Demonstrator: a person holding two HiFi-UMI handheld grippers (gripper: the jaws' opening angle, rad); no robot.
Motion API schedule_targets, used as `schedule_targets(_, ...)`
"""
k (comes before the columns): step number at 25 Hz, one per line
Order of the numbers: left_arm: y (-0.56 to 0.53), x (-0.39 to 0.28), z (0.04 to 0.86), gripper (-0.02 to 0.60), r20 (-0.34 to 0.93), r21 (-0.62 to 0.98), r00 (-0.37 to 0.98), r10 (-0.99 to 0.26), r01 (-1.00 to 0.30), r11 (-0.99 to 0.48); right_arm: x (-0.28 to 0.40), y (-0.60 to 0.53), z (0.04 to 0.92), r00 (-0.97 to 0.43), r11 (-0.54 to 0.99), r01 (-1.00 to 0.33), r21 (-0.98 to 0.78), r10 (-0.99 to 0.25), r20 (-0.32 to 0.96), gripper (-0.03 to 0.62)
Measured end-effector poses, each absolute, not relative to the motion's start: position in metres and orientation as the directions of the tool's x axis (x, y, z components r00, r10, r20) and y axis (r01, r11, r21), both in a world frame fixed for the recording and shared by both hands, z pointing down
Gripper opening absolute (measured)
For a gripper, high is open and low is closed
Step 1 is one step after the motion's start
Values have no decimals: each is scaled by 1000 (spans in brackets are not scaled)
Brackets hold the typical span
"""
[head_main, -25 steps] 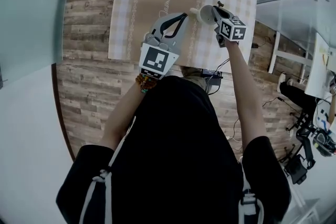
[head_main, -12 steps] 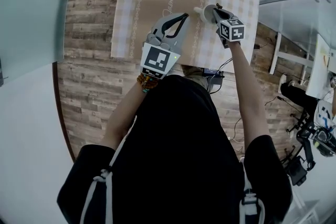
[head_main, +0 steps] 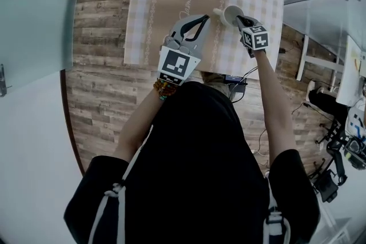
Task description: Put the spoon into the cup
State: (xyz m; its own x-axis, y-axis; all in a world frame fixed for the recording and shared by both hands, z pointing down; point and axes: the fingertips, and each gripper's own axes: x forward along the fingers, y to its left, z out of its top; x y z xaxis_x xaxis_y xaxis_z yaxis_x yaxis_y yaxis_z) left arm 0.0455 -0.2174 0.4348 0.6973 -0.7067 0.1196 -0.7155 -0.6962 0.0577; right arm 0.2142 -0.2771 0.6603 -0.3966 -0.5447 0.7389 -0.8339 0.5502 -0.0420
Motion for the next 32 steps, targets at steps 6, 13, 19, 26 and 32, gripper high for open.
schedule_targets(6, -215, 49, 437, 14, 121, 59, 709, -695, -704, -708, 211, -268, 663, -398, 588, -809, -20, -522, 754, 8)
schedule_targets(13, -215, 43, 436, 15, 116, 60, 703, -701, -710, -702, 208, -267, 666, -377, 612, -791, 20, -513, 771, 8)
schedule_targets(19, -213, 38, 438, 15, 117, 60, 704, -701, -709, -702, 207, -265, 662, -387, 610, -792, 16, -522, 760, 9)
schedule_targets(26, -214, 42, 440, 15, 123, 57, 719, -684, -693, -719, 211, -268, 648, -365, 578, -814, 59, -587, 722, 68)
schedule_targets(32, -213, 50, 438, 15, 126, 47, 739, -661, -670, -740, 215, -270, 626, -380, 543, -839, 35, -632, 675, 126)
